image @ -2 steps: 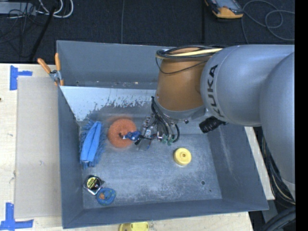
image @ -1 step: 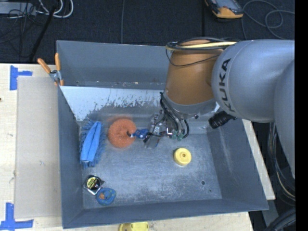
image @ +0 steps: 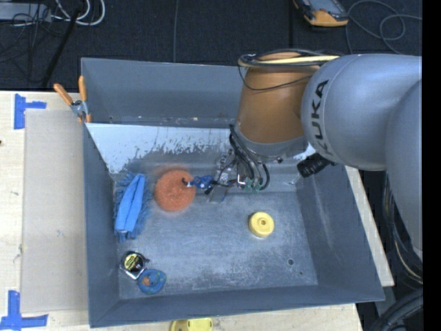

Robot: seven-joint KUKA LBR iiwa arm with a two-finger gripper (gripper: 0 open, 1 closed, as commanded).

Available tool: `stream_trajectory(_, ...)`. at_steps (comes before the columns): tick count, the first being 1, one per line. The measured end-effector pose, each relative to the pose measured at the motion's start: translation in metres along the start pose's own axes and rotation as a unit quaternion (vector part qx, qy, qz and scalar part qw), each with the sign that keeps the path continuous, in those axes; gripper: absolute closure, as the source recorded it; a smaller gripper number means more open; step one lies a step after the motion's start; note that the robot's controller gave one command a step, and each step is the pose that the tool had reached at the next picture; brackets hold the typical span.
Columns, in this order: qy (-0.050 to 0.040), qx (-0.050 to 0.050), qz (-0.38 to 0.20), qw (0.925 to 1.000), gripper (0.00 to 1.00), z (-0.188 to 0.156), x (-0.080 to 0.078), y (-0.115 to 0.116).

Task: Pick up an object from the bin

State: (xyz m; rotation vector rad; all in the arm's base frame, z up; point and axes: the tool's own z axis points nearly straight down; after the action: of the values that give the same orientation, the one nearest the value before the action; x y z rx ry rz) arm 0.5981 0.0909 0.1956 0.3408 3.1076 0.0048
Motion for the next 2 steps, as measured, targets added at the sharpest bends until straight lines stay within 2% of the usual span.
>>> stream_trajectory(1,0.0117,0.004,0.007,0.9999,1.00,0.042,0.007,0.010)
stream_trajectory(2,0.0038,0.001,0.012,0.9999,1.00,0.068,0.001,0.024)
